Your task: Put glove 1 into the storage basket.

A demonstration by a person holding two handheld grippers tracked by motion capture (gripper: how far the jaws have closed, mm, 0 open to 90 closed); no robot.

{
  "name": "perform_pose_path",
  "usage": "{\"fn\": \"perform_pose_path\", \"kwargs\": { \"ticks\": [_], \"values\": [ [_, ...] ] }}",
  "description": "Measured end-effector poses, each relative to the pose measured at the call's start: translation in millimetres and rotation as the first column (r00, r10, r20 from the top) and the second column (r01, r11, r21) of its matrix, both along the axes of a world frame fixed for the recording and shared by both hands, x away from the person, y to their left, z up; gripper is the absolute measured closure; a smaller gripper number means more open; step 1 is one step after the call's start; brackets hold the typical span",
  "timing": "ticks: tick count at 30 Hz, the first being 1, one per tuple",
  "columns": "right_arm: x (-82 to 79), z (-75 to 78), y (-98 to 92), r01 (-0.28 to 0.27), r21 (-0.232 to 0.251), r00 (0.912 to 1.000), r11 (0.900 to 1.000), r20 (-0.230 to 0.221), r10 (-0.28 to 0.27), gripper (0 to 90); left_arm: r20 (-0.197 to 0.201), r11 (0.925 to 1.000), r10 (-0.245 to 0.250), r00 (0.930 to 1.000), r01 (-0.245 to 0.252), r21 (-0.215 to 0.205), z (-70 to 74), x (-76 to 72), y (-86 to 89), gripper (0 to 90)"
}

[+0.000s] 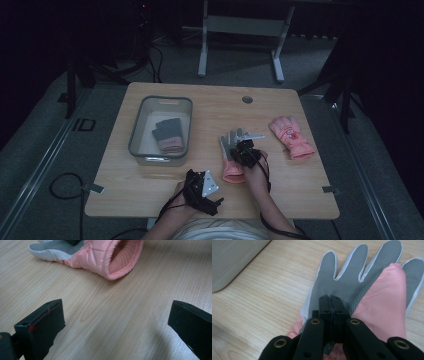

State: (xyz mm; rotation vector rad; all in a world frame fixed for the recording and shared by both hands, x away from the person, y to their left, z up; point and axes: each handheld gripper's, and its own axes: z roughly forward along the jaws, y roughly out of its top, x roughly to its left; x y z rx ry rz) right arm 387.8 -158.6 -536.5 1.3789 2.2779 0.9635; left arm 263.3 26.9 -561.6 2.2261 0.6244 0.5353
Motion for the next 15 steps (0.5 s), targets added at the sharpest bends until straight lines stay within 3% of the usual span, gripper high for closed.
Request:
{"fn": "perform_pose_path", "kwargs": {
  "ticks": [7, 10, 13, 15],
  "values": [
    [-0.9, 2.8, -0.8, -0.01, 0.011, 0.9999, 1.0, 0.004, 0.01, 82.2, 0.002, 1.0, 0.004, 1.0, -0.004, 0.006, -0.7, 0.3, -0.1, 0.2],
    [-6.6, 20.3, -6.7, -0.032, 0.045, 0.9983, 0.998, 0.05, 0.03, 73.3, 0.0, 1.0, 0.002, 1.0, -0.002, 0.008, -1.3, 0.3, -0.1, 0.2],
    [-7.3, 40.1, -24.8, -0.042, 0.066, 0.9925, 0.997, 0.118, 0.034, 69.6, -0.003, 1.0, 0.004, 1.0, -0.004, 0.001, -1.3, 0.0, 0.0, 0.2],
    [-3.4, 46.4, -38.8, -0.021, 0.032, 0.9901, 0.999, 0.14, 0.017, 68.4, 0.0, 1.0, 0.004, 1.0, -0.004, 0.0, -0.9, -0.2, 0.4, 0.2]
  ]
}}
